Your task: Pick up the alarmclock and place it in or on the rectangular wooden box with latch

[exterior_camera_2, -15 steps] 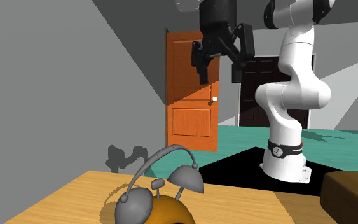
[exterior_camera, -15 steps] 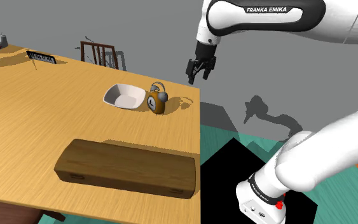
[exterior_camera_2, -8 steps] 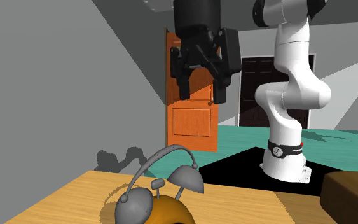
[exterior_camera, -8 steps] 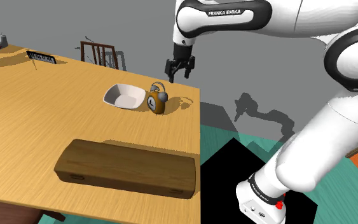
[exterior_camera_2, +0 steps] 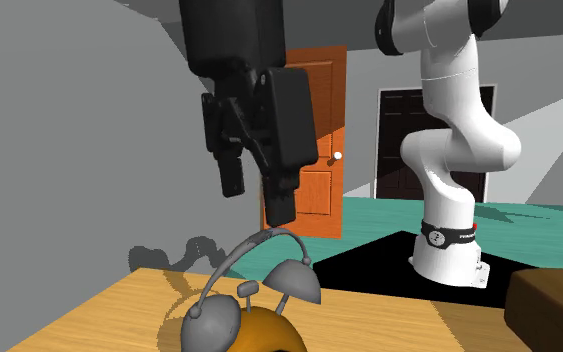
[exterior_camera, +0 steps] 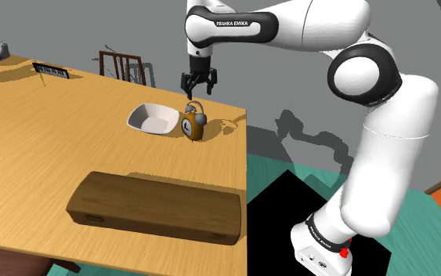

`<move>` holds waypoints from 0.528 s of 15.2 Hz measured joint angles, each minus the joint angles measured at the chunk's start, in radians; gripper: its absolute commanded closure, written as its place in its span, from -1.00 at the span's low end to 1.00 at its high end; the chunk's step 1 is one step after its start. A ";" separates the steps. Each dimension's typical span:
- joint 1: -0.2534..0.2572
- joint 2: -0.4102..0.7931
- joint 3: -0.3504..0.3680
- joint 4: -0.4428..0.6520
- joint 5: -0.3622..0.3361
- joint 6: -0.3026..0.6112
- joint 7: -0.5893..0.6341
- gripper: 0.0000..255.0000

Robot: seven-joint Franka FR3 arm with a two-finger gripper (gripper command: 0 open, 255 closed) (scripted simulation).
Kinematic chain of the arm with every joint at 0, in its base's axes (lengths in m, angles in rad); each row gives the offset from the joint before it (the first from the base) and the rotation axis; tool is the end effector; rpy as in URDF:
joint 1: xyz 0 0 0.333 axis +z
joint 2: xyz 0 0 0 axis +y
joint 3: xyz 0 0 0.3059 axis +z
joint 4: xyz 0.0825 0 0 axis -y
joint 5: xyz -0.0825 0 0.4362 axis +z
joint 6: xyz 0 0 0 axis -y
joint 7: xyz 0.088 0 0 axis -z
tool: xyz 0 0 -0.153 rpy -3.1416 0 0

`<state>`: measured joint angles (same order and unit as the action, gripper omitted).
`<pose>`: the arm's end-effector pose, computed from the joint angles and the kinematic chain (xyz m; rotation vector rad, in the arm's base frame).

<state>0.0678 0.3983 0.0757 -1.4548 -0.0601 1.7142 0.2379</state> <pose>0.6973 0.0868 0.3777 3.0776 -0.1318 -0.2001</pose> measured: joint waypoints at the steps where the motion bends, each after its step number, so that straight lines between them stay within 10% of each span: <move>1: 0.008 0.055 0.000 0.066 -0.004 -0.015 0.011 -1.00; 8: 0.014 0.111 -0.001 0.071 -0.010 0.030 0.024 -1.00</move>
<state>0.0815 0.5089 0.0747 -1.3842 -0.0698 1.7440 0.2615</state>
